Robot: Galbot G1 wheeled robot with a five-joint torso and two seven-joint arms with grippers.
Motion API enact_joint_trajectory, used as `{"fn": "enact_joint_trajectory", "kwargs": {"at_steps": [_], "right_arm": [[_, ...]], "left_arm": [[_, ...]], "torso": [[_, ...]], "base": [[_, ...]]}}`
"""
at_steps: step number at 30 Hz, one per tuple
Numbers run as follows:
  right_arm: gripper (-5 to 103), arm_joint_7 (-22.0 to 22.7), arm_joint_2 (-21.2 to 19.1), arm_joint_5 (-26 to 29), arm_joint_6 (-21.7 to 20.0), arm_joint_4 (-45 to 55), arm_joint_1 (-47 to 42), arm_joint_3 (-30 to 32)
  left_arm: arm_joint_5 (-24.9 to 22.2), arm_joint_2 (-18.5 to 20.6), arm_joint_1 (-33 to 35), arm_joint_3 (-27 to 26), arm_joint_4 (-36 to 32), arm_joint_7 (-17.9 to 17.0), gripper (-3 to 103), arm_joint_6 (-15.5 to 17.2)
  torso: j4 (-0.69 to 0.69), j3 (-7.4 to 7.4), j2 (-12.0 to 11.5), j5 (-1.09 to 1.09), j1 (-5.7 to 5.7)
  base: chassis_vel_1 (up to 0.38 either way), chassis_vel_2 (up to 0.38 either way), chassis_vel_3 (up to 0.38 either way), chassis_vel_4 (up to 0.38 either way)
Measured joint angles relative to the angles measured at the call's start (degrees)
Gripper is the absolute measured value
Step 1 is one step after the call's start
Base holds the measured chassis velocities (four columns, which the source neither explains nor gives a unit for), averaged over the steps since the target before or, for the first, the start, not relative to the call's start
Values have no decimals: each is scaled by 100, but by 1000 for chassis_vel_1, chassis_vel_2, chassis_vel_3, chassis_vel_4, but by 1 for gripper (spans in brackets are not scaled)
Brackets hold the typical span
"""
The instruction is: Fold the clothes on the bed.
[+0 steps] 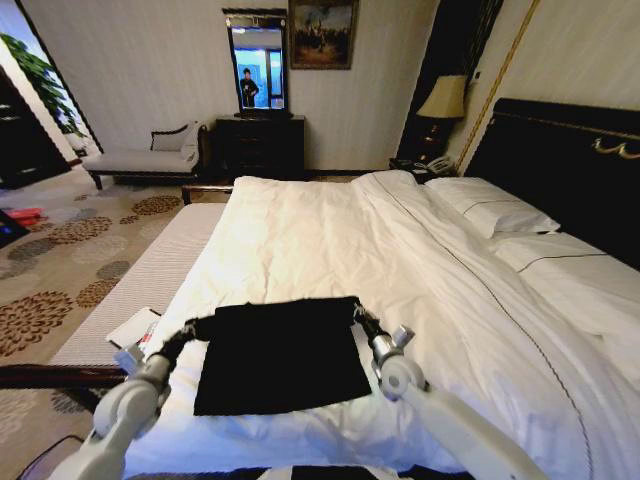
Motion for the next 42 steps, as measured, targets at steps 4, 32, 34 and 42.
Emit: {"fn": "enact_joint_trajectory", "kwargs": {"at_steps": [4, 32, 34, 42], "right_arm": [[0, 8, 1, -168, 1, -1, -306, 29], [17, -279, 246, -689, 268, 159, -1196, 840], [27, -279, 264, -664, 271, 327, -1274, 1030], [65, 9, 452, -426, 186, 166, -708, 1374]], "left_arm": [[159, -67, 104, 69, 30, -9, 0, 26], [886, -121, 550, -168, -715, 449, 16, -85], [744, -141, 496, -346, -902, 536, 27, -109], [-601, -303, -769, -480, -214, 75, 59, 535]], "torso": [[-1, 0, 0, -1, 0], [1, 1, -1, -1, 1], [0, 1, -1, -1, 1], [-1, 2, -2, -1, 3]], "base": [[0, 0, 0, 0], [0, 0, 0, 0], [0, 0, 0, 0], [0, 0, 0, 0]]}}
